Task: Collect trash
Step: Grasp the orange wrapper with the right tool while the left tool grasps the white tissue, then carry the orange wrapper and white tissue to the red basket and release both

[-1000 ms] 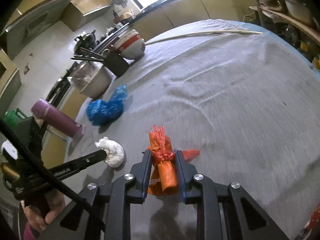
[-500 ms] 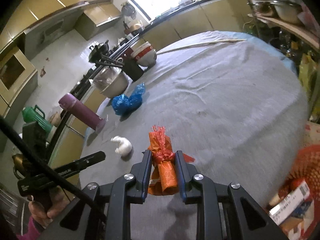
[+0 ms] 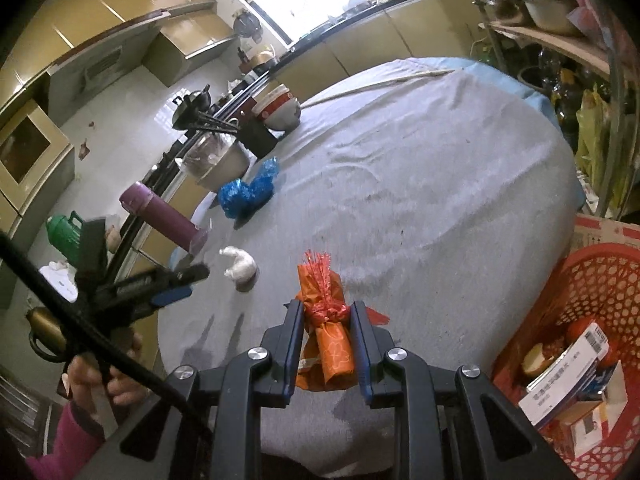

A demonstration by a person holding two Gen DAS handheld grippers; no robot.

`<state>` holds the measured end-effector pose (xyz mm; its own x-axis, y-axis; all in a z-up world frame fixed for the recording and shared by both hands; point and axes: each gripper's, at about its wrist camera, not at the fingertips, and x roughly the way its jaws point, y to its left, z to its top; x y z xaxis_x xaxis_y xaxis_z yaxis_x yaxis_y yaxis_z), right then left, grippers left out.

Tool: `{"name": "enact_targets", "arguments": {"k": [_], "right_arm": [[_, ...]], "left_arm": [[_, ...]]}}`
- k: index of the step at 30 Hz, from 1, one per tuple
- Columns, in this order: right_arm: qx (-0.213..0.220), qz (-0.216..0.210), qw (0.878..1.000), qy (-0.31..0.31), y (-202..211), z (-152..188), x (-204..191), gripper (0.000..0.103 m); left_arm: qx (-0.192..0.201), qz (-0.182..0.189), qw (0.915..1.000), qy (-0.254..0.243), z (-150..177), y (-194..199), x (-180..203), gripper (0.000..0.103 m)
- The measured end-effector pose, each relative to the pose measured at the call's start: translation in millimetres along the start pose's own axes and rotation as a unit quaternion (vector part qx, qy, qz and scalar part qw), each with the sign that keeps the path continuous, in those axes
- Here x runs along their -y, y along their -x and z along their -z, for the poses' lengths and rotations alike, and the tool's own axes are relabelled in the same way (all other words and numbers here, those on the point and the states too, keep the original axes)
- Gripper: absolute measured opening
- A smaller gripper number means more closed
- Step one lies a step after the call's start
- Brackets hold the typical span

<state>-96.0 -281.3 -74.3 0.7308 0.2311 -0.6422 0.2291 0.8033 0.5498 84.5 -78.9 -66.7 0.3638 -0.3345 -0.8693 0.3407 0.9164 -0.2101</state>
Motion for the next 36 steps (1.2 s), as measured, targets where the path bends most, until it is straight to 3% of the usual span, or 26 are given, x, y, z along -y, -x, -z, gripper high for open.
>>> {"name": "enact_targets", "arguments": {"k": [6, 8, 9, 18, 27, 32, 36], "right_arm": [[-0.008, 0.004, 1.0, 0.001, -7, 3, 0, 0.025], [-0.008, 0.006, 1.0, 0.003, -8, 1, -1, 0.025], [-0.008, 0.006, 1.0, 0.002, -8, 1, 0, 0.025], [0.008, 0.005, 1.0, 0.013, -3, -1, -6, 0.025], [0.048, 0.007, 0.999, 0.025, 27, -3, -13, 0.025], [0.073, 0.01, 0.997, 0.032, 50, -4, -16, 0.025], [0.094, 0.016, 0.994, 0.046, 70, -2, -22, 0.025]], "left_arm": [[-0.013, -0.028, 0.9994, -0.015, -7, -39, 7, 0.073], [-0.005, -0.022, 0.9996, -0.018, -7, -43, 8, 0.061], [-0.009, -0.018, 0.9996, -0.019, -7, -45, 8, 0.045], [0.017, -0.001, 0.9994, -0.031, 9, -11, 19, 0.042], [0.069, -0.054, 0.9918, -0.094, 40, 49, 48, 0.042], [0.099, -0.1, 0.9813, -0.132, 55, 77, 63, 0.042], [0.117, -0.11, 0.9757, -0.149, 64, 99, 74, 0.043]]}}
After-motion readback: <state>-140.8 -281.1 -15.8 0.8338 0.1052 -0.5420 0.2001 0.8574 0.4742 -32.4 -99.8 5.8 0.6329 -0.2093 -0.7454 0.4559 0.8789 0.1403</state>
